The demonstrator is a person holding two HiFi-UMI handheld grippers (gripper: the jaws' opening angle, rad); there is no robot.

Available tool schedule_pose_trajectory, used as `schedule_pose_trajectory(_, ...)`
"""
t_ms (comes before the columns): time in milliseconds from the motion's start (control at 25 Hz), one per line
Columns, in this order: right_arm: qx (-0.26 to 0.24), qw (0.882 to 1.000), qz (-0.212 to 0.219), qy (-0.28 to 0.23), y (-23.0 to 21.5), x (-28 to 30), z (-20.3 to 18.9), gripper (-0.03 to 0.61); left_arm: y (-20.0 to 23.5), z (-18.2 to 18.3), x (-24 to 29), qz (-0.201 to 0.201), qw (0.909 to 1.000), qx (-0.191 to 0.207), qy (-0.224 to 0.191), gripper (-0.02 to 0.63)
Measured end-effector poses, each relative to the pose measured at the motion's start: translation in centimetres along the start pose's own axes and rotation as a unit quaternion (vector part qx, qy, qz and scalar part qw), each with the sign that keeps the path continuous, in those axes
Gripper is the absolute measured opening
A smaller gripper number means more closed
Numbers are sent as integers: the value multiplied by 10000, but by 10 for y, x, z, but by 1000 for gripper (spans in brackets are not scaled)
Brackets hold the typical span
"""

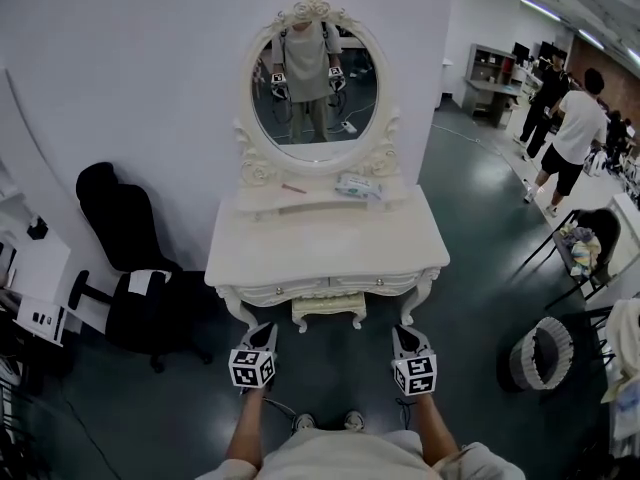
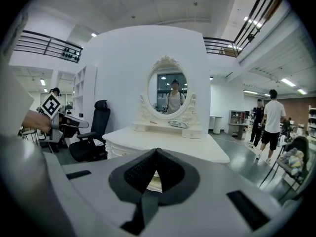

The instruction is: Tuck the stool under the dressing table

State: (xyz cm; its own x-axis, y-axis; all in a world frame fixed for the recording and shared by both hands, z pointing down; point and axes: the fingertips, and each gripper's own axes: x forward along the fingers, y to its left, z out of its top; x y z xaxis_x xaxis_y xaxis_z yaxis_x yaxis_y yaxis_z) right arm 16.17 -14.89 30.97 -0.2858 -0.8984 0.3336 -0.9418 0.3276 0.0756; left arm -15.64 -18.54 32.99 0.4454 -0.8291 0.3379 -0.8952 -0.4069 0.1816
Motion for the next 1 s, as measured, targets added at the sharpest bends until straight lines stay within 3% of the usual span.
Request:
schedule_pose_trajectory(240,2,10000,-27,-87,9,-8,4,2,-6,6,-6,-60,9999,149,-1,17)
schedule_pose_trajectory(1000,189,9994,-251,-106,0,-11,9,2,-8,1,-14,-10,9999,-140,-15,17)
